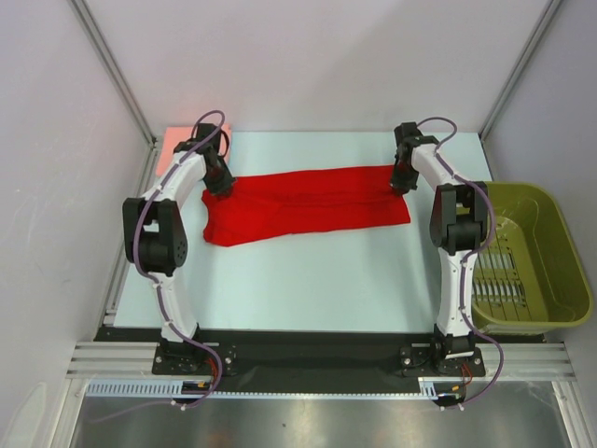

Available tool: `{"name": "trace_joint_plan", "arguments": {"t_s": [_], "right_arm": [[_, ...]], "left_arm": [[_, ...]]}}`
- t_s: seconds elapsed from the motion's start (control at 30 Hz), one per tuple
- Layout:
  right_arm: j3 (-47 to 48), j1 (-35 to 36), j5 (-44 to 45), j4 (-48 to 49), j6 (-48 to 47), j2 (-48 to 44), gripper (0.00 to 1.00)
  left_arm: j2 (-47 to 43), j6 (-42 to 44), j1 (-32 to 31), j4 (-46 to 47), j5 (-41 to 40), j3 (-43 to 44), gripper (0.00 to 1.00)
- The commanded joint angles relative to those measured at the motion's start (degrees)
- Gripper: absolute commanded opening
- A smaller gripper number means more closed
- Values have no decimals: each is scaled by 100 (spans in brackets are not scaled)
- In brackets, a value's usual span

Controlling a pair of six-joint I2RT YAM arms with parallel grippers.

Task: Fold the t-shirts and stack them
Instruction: Fold the tshirt

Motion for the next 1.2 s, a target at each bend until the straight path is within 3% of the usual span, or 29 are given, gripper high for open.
{"name": "trace_joint_plan", "arguments": {"t_s": [0.0, 0.1, 0.27, 0.3, 0.33, 0.4, 0.43, 0.5, 0.53, 0.63, 0.8, 0.93, 1.17], "right_arm": [[416, -63, -1, -113, -77, 138, 3], [653, -63, 8, -157, -77, 296, 5], [1748, -133, 60, -569, -139, 700, 14], [1900, -134, 113, -692, -156, 762, 16], [1997, -151, 174, -850, -244, 780, 30], [1903, -151, 429, -904, -297, 641, 44], [1736, -160, 482, -878, -297, 352, 51], [1098, -160, 456, -773, -280, 0, 56], [867, -143, 412, -624, -288, -176, 63], [-106, -142, 193, -343, -315, -827, 70], [-1542, -292, -581, 132, -183, -1705, 74], [-2115, -362, -581, 405, -244, -1918, 79], [-2422, -590, -940, 739, 107, -1813, 78]], "left_arm": [[147, 114, 73, -8, 28, 353, 0], [287, 140, 73, -43, 20, 511, 0], [463, 280, 73, -262, -340, 1029, 24], [507, 333, 73, -411, -454, 1186, 38], [481, 386, 73, -500, -516, 1423, 47], [315, 509, 73, -676, -806, 1461, 63], [-25, 553, 64, -668, -859, 1226, 66], [-457, 580, 73, -484, -886, 743, 66], [-955, 571, 82, -370, -799, 79, 66], [-1765, 466, 108, 183, -211, -1366, 66], [-2445, 185, 310, 641, 465, -3080, 71], [-2604, 88, 495, 914, 749, -3391, 75], [-2218, -149, 521, 1231, 1091, -3575, 75]]}}
